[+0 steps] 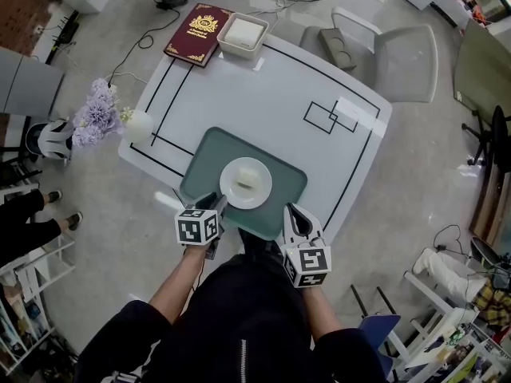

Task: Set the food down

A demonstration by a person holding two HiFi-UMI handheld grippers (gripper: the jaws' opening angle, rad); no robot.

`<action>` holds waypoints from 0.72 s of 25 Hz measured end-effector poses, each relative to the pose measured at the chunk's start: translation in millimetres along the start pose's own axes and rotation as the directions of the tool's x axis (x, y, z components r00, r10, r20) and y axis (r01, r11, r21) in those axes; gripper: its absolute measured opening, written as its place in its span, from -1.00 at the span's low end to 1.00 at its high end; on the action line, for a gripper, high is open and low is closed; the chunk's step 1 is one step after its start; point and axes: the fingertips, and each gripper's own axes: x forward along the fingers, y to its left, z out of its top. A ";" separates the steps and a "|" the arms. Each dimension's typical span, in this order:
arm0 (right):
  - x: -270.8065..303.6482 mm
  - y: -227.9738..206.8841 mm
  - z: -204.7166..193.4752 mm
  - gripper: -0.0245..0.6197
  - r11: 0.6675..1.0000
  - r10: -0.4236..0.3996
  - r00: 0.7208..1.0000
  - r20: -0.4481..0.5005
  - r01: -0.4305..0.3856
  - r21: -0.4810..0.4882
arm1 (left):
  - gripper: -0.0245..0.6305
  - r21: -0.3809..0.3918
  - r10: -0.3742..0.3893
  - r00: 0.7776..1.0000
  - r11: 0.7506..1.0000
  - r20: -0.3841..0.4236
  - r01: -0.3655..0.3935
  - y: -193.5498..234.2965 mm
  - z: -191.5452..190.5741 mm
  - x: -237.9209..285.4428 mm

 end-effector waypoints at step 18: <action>-6.8 54.7 34.7 -0.89 0.999 -0.020 0.993 0.120 0.025 -0.036 | -0.91 0.544 -0.120 0.946 0.837 0.300 -0.067 -34.7 56.4 -79.1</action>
